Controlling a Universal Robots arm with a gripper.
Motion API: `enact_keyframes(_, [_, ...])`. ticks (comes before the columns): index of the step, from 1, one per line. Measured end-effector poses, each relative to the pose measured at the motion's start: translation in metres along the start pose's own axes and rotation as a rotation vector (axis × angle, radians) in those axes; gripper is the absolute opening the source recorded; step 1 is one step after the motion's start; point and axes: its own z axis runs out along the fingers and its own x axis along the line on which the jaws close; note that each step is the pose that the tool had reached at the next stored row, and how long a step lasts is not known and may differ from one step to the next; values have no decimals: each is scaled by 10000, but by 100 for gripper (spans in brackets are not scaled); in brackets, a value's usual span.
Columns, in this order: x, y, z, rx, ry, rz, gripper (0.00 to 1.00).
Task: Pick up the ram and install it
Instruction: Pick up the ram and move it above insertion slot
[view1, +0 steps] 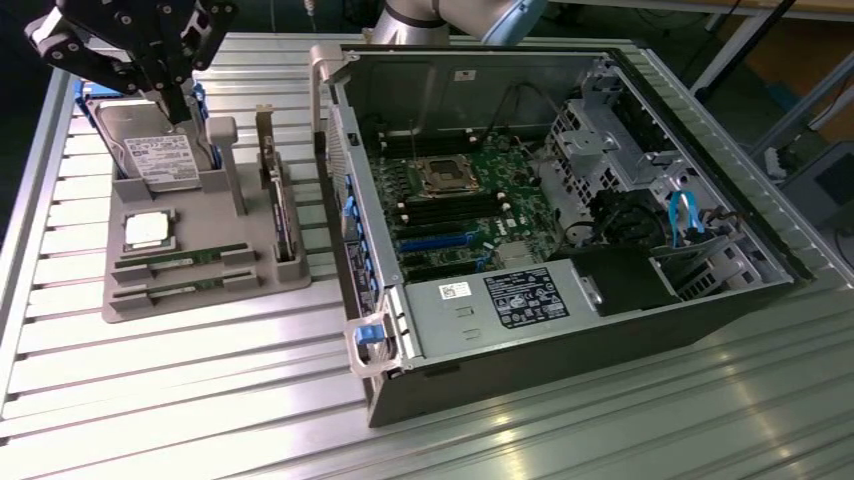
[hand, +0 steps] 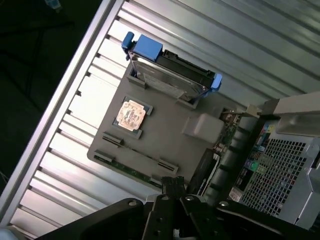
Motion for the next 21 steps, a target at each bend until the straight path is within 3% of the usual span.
enact_keyframes(12, [0,0,4,-46,85,-1914,10])
enact_keyframes(16, [0,0,6,-73,132,-2972,10])
enact_keyframes(21, [0,0,8,-93,169,-3812,10])
